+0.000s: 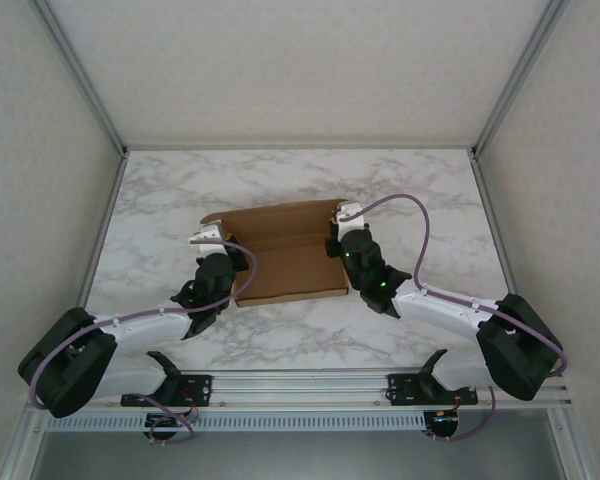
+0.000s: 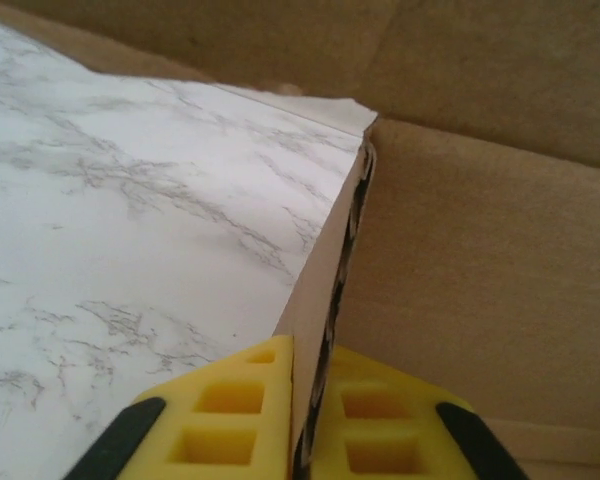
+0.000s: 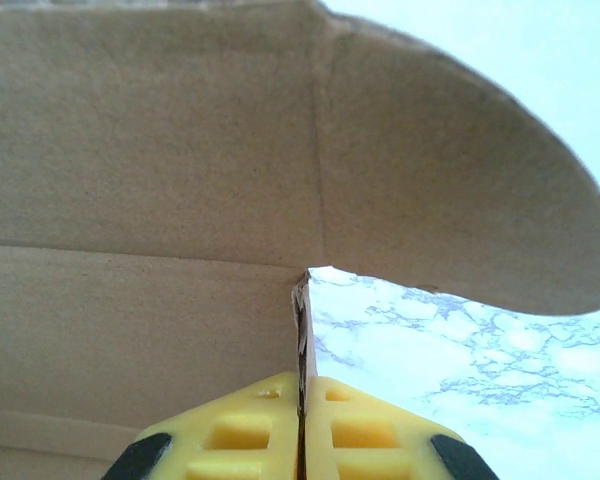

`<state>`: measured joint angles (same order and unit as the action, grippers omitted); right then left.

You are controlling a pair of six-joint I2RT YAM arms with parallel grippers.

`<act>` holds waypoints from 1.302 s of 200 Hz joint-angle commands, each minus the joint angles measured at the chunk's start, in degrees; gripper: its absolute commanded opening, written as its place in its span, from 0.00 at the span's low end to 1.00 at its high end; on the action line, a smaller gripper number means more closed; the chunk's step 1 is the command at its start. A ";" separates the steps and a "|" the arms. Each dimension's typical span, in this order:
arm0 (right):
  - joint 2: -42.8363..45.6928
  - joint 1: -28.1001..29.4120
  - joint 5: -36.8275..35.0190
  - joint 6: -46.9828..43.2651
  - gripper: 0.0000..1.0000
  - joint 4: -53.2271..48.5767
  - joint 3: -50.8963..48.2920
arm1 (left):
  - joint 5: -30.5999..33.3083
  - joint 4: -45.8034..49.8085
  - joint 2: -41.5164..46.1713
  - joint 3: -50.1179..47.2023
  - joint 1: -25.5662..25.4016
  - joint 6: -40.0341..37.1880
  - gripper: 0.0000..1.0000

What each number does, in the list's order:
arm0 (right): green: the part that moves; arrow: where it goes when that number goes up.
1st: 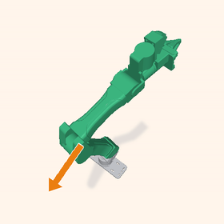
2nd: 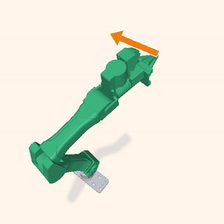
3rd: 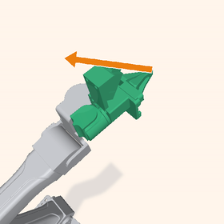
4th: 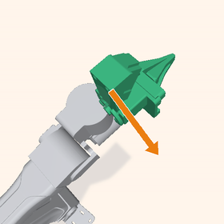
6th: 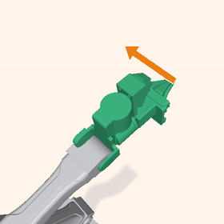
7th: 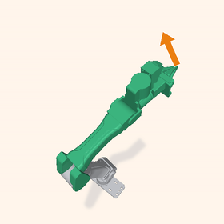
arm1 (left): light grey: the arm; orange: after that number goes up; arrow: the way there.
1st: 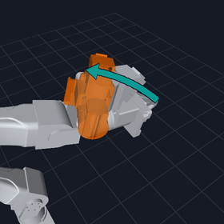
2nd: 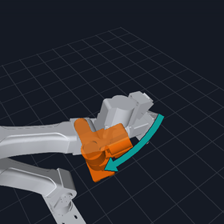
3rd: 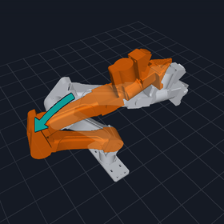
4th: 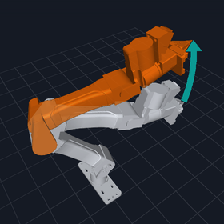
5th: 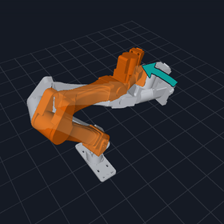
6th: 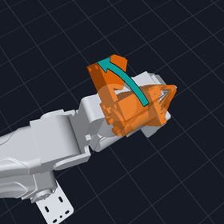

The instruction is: Fold the paper box

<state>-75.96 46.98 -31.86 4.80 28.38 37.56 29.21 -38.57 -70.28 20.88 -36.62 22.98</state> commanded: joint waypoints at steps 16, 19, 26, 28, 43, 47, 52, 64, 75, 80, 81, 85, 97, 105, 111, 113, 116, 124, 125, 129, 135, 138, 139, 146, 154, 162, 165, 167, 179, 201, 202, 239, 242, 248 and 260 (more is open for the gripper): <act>0.88 -0.20 5.57 2.41 0.08 2.38 -1.00 | -8.41 1.52 0.81 0.22 0.33 1.07 0.00; 0.75 -0.17 5.83 2.67 0.08 2.36 -1.00 | -8.80 1.34 0.38 0.23 0.32 1.22 0.00; 0.28 -0.14 6.30 3.41 0.07 2.35 -1.00 | -9.56 0.76 -0.53 0.24 0.38 1.57 0.00; 0.18 -0.14 6.35 3.67 0.07 2.33 -1.00 | -9.71 0.59 -0.84 0.26 0.34 1.79 0.00; -0.49 -0.14 6.67 5.81 0.07 2.69 -1.38 | -10.14 -1.25 -2.27 -0.41 0.37 3.01 0.00; -0.65 -0.14 6.79 6.29 0.07 2.86 -1.58 | -10.22 -2.03 -2.51 -0.76 0.33 3.42 0.00; -0.80 -0.16 6.84 6.95 0.07 3.30 -1.82 | -10.23 -2.91 -2.62 -1.27 0.34 3.79 0.00; -1.11 -0.14 6.99 8.66 0.07 3.79 -2.30 | -10.07 -4.68 -3.16 -1.96 0.19 4.73 0.00; -1.62 -0.14 6.70 10.47 0.06 3.05 -2.04 | -9.64 -5.90 -3.90 -2.32 -0.25 5.30 0.00; -1.79 -0.14 6.36 11.58 0.06 2.42 -1.91 | -9.29 -6.14 -4.29 -2.32 -0.61 5.34 0.00; -1.81 -0.14 6.23 11.74 0.06 2.36 -1.89 | -9.19 -6.20 -4.40 -2.33 -0.67 5.33 0.00; -1.93 -0.18 5.87 12.38 0.05 2.28 -2.01 | -8.76 -6.47 -4.71 -2.37 -1.01 5.40 0.00; -2.07 -0.22 5.86 13.14 0.05 3.46 -3.13 | -7.33 -7.93 -5.44 -2.88 -2.25 5.41 0.00; -2.02 0.00 5.63 12.99 0.05 4.42 -3.97 | -6.54 -9.34 -5.93 -3.65 -2.96 5.25 0.00; -2.04 0.06 5.34 12.66 0.05 5.31 -4.80 | -5.58 -10.15 -6.14 -4.13 -3.59 5.30 0.00; -2.01 0.00 5.25 12.53 0.05 5.68 -5.20 | -5.22 -10.37 -6.17 -4.35 -3.80 5.31 0.00; -1.93 0.04 5.10 12.42 0.05 6.43 -5.81 | -4.69 -10.73 -6.25 -4.67 -4.06 5.48 0.00; -1.62 0.03 4.92 12.06 0.05 8.68 -7.68 | -3.56 -11.98 -6.26 -5.63 -4.61 5.66 0.00; -1.59 0.04 4.90 12.03 0.05 9.04 -7.90 | -3.47 -12.15 -6.27 -5.78 -4.69 5.71 0.00; -1.51 0.02 4.88 11.91 0.05 10.06 -8.62 | -3.09 -12.73 -6.23 -6.28 -4.96 5.59 0.00; -1.16 0.03 4.95 11.97 0.05 10.58 -9.56 | -2.29 -13.36 -6.11 -6.90 -5.40 5.30 0.00; -1.00 0.06 5.03 11.91 0.05 10.79 -9.82 | -1.85 -13.56 -5.98 -7.17 -5.65 5.20 0.00; -0.97 0.05 5.04 11.95 0.05 10.80 -9.94 | -1.65 -13.64 -5.90 -7.26 -5.74 5.17 0.00; -0.77 -0.01 5.35 12.32 0.05 10.90 -10.56 | -0.69 -14.17 -5.60 -7.88 -6.19 4.90 0.00; -0.51 0.04 5.65 12.84 0.05 11.21 -11.13 | 0.25 -14.95 -5.11 -8.68 -6.57 4.64 0.00; -0.24 0.04 6.26 13.35 0.05 11.19 -11.56 | 0.77 -15.61 -4.76 -9.47 -6.87 4.68 0.00; -0.10 0.07 6.42 13.54 0.05 11.17 -11.70 | 0.91 -15.72 -4.73 -9.71 -6.96 4.69 0.00; 0.00 0.09 6.43 13.67 0.05 11.15 -11.80 | 0.93 -15.79 -4.66 -9.79 -7.04 4.70 0.00; 0.36 0.12 6.15 14.56 0.05 10.37 -12.12 | 1.04 -16.25 -4.73 -10.49 -7.44 4.96 0.00; 1.54 0.13 5.50 16.56 0.06 8.03 -12.08 | 1.40 -16.71 -5.62 -10.86 -8.49 5.20 0.00; 1.57 0.13 5.45 16.74 0.06 7.93 -12.08 | 1.43 -16.67 -5.64 -10.86 -8.52 5.17 0.00; 1.15 0.96 5.32 21.26 0.07 7.91 -12.38 | 2.70 -17.46 -7.27 -11.19 -10.08 5.56 0.00; 0.95 1.07 5.19 21.37 0.07 7.98 -12.34 | 2.84 -17.50 -7.36 -11.28 -10.18 5.58 0.00; 0.67 1.47 4.95 21.23 0.07 8.08 -12.34 | 3.10 -17.46 -7.50 -11.42 -10.35 5.75 0.00; 0.22 2.06 4.30 21.13 0.07 8.76 -14.61 | 3.56 -17.51 -7.58 -11.90 -10.73 6.26 0.00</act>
<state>-74.26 46.46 -30.26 22.63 39.75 26.74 35.86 -61.36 -75.99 11.40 -45.19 26.30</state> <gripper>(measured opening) 0.071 0.055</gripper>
